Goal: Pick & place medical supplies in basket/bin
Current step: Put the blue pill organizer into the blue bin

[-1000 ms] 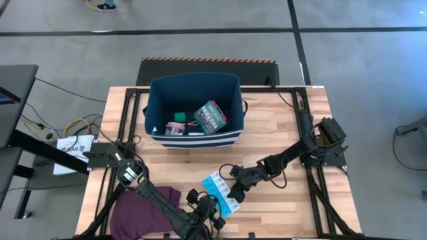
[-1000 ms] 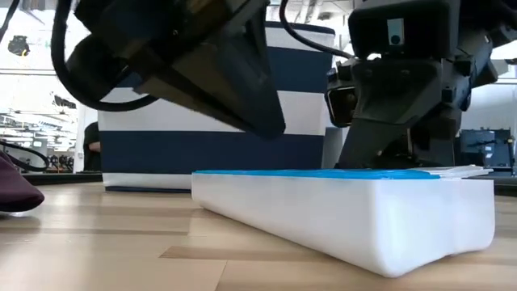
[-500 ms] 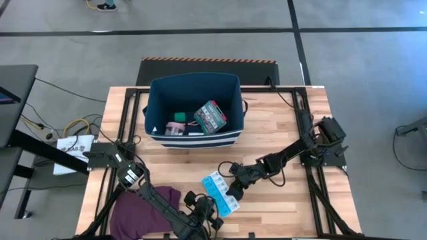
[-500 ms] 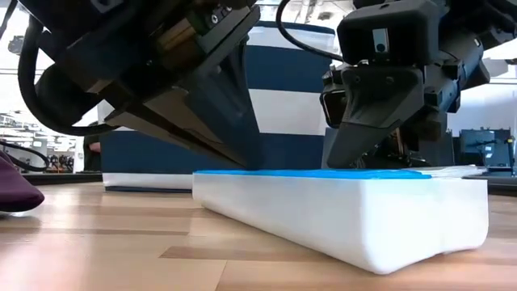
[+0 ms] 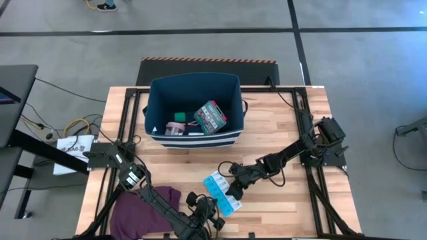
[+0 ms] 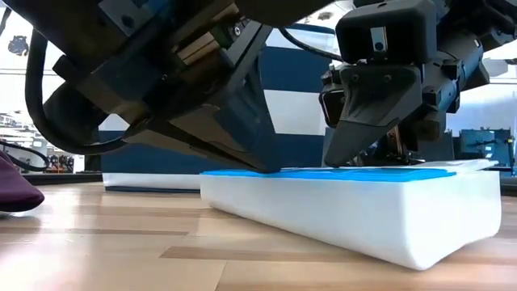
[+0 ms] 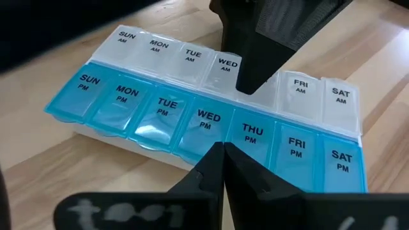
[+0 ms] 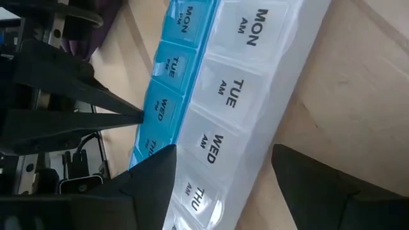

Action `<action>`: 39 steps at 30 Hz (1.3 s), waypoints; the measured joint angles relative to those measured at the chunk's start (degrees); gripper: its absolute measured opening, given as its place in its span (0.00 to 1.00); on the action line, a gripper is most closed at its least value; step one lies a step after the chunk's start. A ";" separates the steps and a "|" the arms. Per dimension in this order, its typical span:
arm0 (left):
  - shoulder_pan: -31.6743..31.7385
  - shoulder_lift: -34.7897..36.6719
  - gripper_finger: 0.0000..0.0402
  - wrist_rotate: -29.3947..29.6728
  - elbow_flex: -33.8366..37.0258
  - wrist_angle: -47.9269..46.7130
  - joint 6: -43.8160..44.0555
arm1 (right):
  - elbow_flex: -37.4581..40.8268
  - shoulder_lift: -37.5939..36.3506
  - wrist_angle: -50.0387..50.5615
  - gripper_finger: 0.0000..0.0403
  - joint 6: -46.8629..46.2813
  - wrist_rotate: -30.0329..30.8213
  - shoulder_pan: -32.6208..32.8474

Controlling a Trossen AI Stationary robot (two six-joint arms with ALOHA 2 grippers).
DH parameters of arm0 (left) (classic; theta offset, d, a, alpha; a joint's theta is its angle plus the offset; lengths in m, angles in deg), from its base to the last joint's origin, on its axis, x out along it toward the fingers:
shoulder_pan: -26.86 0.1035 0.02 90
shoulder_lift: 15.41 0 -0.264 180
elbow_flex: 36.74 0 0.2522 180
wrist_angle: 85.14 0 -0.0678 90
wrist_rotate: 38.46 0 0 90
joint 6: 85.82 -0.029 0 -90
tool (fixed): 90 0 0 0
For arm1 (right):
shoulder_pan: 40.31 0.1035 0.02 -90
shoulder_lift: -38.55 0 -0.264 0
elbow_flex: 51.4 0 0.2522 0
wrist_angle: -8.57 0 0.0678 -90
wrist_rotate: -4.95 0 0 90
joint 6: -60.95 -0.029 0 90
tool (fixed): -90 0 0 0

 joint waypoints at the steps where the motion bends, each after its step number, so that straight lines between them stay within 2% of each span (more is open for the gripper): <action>1: 0.00 -0.01 0.00 0.20 0.03 0.07 -0.19 | 0.00 0.00 -0.08 0.63 -0.02 0.00 -0.02; 11: 0.85 -0.73 0.00 -4.16 0.41 0.50 -2.81 | 0.14 0.20 -5.48 0.63 -0.05 0.34 0.11; 16: 1.63 -0.62 0.00 -2.88 0.36 0.59 -3.43 | 0.08 0.32 -3.31 0.63 -0.07 0.14 0.11; 20: 2.08 -0.60 0.00 -2.70 -0.03 0.79 -4.90 | -0.43 2.33 -4.79 0.63 0.04 -0.42 0.43; 27: 3.54 -0.56 0.00 -3.74 -0.10 1.44 -8.25 | -6.39 7.98 -4.95 0.63 2.57 -4.97 0.26; 31: 2.99 -0.47 0.00 -4.53 -0.12 1.62 -8.61 | -9.51 8.12 -0.19 0.56 7.42 -7.64 -0.15; 37: 0.44 0.82 0.00 -2.75 -0.18 -0.06 -6.73 | -10.34 7.43 2.49 0.34 9.11 -10.73 -1.25; 39: -0.95 1.99 0.00 -1.35 -0.23 -0.42 -6.44 | -10.32 7.43 2.75 0.33 8.94 -11.83 -1.70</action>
